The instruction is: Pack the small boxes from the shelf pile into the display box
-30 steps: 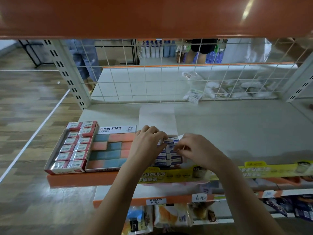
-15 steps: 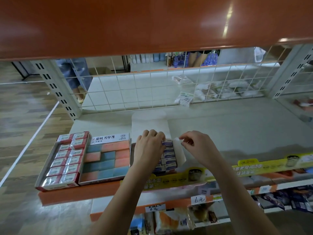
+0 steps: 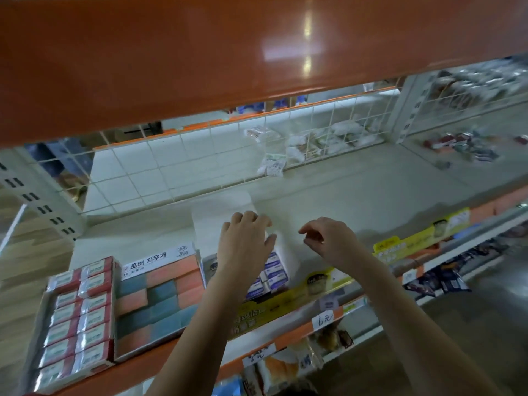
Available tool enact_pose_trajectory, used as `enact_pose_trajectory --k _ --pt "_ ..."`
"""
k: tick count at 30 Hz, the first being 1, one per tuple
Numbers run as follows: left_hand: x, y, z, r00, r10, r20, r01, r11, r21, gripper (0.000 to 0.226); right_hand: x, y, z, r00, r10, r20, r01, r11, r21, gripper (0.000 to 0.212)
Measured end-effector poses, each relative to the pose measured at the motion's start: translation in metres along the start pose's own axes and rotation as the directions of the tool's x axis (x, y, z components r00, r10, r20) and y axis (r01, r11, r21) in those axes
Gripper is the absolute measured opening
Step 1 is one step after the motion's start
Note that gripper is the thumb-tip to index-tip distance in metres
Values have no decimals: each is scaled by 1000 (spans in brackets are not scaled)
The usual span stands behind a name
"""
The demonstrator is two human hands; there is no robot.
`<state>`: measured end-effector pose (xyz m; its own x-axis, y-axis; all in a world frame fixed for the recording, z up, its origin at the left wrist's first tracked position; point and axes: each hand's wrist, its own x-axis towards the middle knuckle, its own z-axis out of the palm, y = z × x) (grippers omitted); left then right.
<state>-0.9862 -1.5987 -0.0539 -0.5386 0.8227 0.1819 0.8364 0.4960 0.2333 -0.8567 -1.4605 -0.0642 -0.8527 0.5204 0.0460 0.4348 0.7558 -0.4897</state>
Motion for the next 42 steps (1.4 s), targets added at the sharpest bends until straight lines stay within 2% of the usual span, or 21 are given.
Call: enact_pose_trajectory --k 4,8,11,19,24,34,42 --pt "29 49 -5 983 183 -2 -183 983 -21 30 -3 21 -30 999 42 -3 -42 992 -120 28" --pt "50 113 6 939 344 26 -344 939 -11 33 -16 54 -65 994 92 -60 -102 971 -215 32" --pt "63 160 24 909 408 92 -410 912 14 38 -29 89 -90 989 138 -55 -148 953 -266 36" --pt "115 301 80 889 414 195 -422 907 -3 41 -74 223 -161 959 262 -106 -281 924 -258 38" --pt "151 376 106 874 424 238 -428 903 -37 40 -85 297 -196 917 364 -161 -390 902 -186 39" --pt "254 450 169 853 485 190 -497 868 14 38 -38 412 -244 903 405 -142 -422 898 -126 38" --pt "342 479 208 894 426 141 -432 902 15 39 26 492 -276 865 441 -239 -468 881 -68 37"
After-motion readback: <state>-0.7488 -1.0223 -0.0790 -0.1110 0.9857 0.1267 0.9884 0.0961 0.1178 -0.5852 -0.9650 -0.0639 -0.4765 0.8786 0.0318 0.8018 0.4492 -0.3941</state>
